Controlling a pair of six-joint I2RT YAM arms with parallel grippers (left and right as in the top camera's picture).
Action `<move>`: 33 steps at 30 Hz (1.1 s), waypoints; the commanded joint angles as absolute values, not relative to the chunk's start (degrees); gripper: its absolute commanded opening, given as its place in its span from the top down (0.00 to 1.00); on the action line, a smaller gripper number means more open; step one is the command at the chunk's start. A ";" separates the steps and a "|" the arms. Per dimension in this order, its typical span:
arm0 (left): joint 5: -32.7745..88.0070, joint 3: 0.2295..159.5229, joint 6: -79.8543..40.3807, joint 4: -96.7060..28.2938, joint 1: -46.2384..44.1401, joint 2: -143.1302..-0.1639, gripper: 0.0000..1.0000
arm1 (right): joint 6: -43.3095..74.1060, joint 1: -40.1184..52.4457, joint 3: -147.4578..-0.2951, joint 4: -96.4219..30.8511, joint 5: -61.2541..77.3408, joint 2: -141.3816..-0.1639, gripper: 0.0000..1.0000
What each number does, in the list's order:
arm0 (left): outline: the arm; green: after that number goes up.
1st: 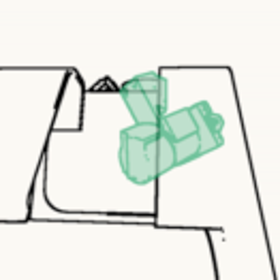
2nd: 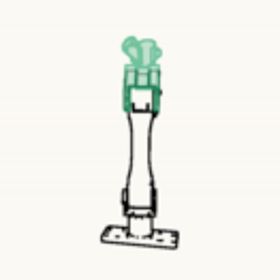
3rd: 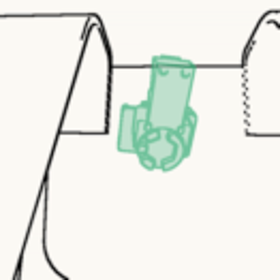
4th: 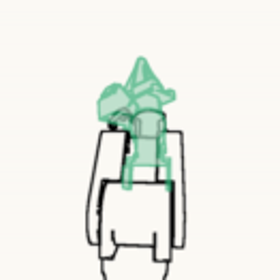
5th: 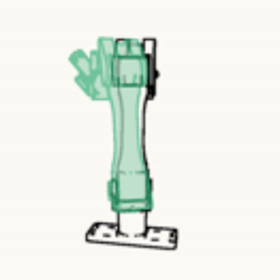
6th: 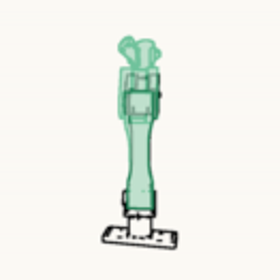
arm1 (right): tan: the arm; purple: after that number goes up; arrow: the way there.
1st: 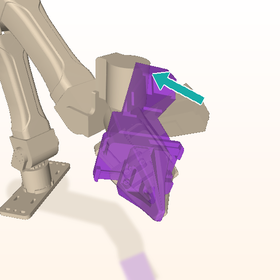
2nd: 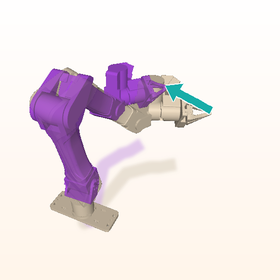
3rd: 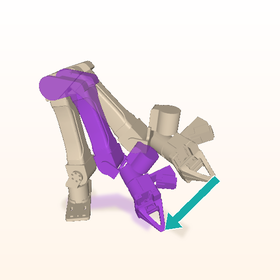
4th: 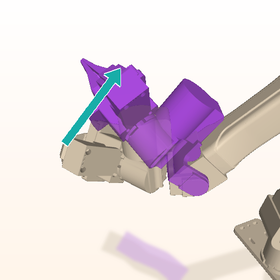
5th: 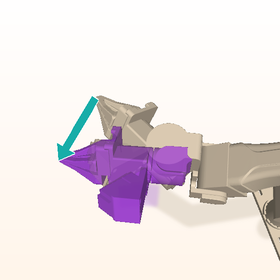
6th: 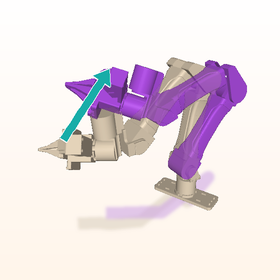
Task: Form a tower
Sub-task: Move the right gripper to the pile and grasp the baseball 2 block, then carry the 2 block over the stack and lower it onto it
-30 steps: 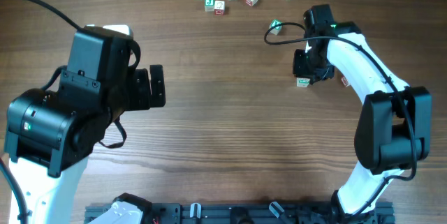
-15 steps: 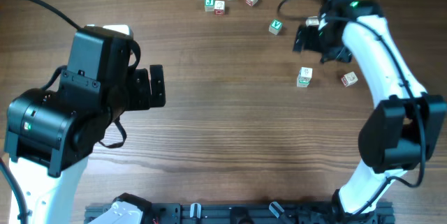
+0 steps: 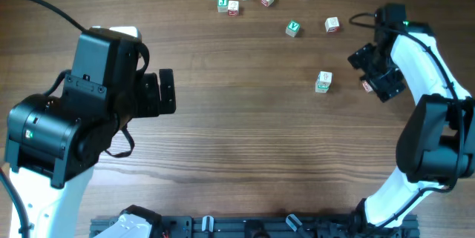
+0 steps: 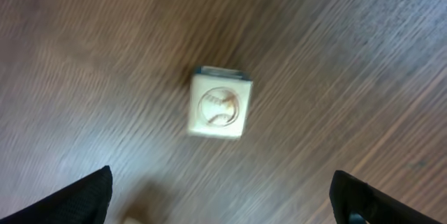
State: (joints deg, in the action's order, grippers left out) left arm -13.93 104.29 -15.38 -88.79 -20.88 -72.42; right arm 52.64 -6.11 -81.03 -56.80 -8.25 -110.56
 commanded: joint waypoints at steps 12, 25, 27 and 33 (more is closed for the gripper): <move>-14.87 104.07 -16.03 -88.82 -20.71 -72.23 0.00 | 54.00 -7.60 -68.90 -41.25 -10.55 -111.07 0.50; -14.85 104.07 -16.03 -88.82 -20.71 -72.23 0.00 | 24.64 -7.57 -81.80 -54.52 -1.39 -107.28 0.87; -14.85 104.07 -16.03 -88.82 -20.71 -72.23 0.00 | 20.97 -7.57 -85.36 -58.24 5.96 -104.86 0.87; -14.85 104.07 -16.03 -88.82 -20.71 -72.23 0.00 | 18.52 -5.10 -86.30 -63.55 10.41 -98.35 0.87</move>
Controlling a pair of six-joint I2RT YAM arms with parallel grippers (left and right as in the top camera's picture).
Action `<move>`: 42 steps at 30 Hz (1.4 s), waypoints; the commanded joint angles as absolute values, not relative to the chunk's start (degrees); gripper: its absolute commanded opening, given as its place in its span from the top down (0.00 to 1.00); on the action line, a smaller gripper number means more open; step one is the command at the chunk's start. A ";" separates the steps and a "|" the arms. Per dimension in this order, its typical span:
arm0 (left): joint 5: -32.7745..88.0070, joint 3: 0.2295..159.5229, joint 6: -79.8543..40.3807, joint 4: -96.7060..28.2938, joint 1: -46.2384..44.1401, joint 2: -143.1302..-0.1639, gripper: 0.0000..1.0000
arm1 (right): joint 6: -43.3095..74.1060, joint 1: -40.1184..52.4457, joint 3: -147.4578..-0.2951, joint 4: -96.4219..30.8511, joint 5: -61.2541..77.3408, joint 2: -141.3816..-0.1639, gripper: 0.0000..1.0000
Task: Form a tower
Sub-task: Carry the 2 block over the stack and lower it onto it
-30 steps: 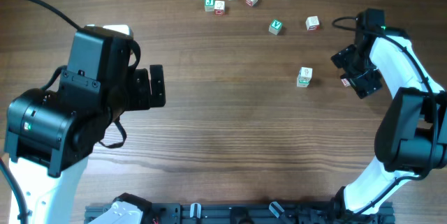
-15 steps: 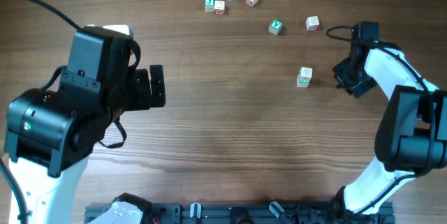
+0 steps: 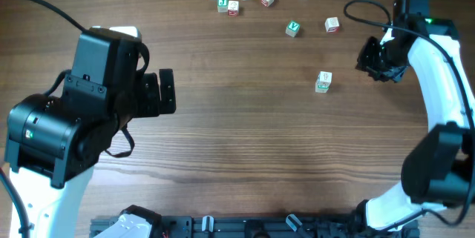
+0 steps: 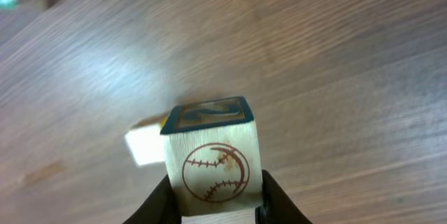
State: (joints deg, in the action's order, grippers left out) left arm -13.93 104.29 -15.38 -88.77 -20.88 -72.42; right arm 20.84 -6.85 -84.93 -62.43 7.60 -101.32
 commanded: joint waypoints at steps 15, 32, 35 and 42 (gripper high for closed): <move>-14.85 104.07 -16.05 -88.82 -20.71 -72.23 0.00 | 16.69 6.00 -82.91 -61.71 3.86 -98.04 0.81; -14.85 104.07 -16.03 -88.82 -20.71 -72.23 0.00 | 18.63 6.00 -75.40 -54.61 3.84 -98.13 0.79; -14.85 104.07 -16.03 -88.82 -20.71 -72.23 0.00 | 19.68 6.00 -75.40 -54.39 2.33 -98.96 0.79; -14.85 104.07 -16.05 -88.82 -20.71 -72.23 0.00 | 19.70 6.00 -75.40 -53.39 3.03 -102.24 0.78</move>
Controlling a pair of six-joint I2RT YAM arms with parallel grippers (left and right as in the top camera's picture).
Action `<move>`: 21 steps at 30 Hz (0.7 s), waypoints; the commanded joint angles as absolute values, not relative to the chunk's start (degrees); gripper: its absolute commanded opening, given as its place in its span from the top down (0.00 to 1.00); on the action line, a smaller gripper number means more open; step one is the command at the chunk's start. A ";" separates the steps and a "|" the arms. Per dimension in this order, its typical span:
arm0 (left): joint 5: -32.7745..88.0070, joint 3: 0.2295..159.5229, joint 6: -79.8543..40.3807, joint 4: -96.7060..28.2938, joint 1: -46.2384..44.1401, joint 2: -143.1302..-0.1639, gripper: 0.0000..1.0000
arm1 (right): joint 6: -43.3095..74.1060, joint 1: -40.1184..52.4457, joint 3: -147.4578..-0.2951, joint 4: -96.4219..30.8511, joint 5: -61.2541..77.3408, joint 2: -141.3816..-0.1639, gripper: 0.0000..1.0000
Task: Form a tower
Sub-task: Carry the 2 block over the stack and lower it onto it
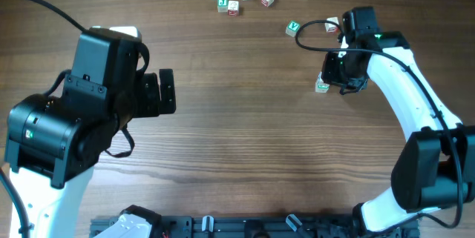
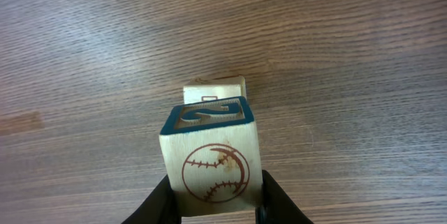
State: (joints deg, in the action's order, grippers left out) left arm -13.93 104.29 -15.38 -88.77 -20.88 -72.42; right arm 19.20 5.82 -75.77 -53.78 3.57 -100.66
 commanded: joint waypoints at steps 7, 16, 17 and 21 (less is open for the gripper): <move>-14.85 104.07 -16.03 -88.82 -20.71 -72.23 0.00 | 19.70 6.00 -75.40 -53.34 3.46 -102.26 0.77; -14.85 104.07 -16.03 -88.82 -20.71 -72.23 0.00 | 19.73 6.04 -75.40 -53.19 3.51 -103.68 0.77; -14.85 104.07 -16.03 -88.82 -20.71 -72.23 0.00 | 19.70 6.04 -75.40 -53.17 3.70 -103.74 0.77; -14.85 104.07 -16.03 -88.82 -20.71 -72.23 0.00 | 19.70 6.07 -75.40 -52.97 4.54 -103.74 0.76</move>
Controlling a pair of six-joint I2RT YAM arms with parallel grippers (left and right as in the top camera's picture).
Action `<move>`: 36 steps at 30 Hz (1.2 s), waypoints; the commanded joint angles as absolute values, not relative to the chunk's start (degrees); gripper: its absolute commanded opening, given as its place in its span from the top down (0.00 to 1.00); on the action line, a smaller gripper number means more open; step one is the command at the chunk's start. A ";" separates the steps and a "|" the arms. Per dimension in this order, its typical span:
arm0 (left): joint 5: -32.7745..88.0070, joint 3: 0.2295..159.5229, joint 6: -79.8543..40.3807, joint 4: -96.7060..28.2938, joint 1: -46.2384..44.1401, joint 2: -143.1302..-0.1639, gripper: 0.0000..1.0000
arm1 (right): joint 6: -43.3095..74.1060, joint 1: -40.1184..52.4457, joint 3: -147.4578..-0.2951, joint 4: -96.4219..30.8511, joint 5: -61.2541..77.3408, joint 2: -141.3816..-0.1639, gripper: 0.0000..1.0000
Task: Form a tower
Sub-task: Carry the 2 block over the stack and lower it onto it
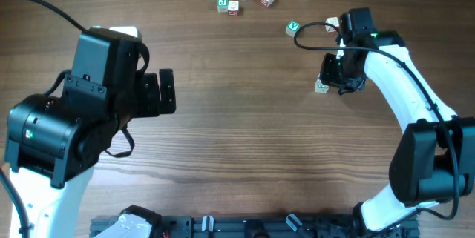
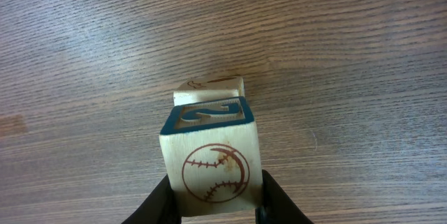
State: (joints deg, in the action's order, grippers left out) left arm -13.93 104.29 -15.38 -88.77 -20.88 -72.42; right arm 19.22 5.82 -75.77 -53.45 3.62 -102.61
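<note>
My right gripper [image 2: 215,197] is shut on a wooden block [image 2: 213,155] with a red baseball drawing on its side and a blue-edged top face. Just beyond and below it stands a pale block [image 2: 209,87]; the held one overlaps its near edge. In the overhead view the right gripper [image 1: 333,71] hangs over that block [image 1: 321,85] right of the table's middle; it looks like a small stack, and the held block is hidden under the gripper. My left gripper [image 1: 165,92] stays far off at the left, and its jaws cannot be made out.
Several loose letter blocks lie scattered at the far edge. A green-lettered block [image 1: 293,27] and a red-lettered one [image 1: 331,23] sit just beyond the right arm, whose cable loops above them. The bulky left arm [image 1: 82,119] fills the left side.
The right gripper, still holding the baseball block, has shifted slightly. The pale block behind it now shows a little further left and closer under the held block. The left arm has not moved.
The right gripper was open above the baseball block lying on the table right of the small stack. Then it was shut on the block and held it up near the right edge. After that it held the block at the stack, where it is now.
</note>
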 commanded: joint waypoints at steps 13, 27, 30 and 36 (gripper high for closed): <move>-14.85 104.07 -16.03 -88.82 -20.71 -72.23 0.00 | 21.15 7.88 -75.40 -53.21 -0.25 -103.74 0.73; -14.87 104.07 -16.03 -88.82 -20.71 -72.23 0.00 | 21.21 7.88 -75.40 -53.39 0.01 -103.79 0.62; -14.87 104.07 -16.03 -88.82 -20.71 -72.23 0.00 | 21.21 7.88 -75.40 -53.30 0.01 -103.79 0.61; -14.85 104.07 -16.03 -88.82 -20.71 -72.23 0.00 | 21.23 7.88 -75.40 -53.15 0.03 -103.79 0.50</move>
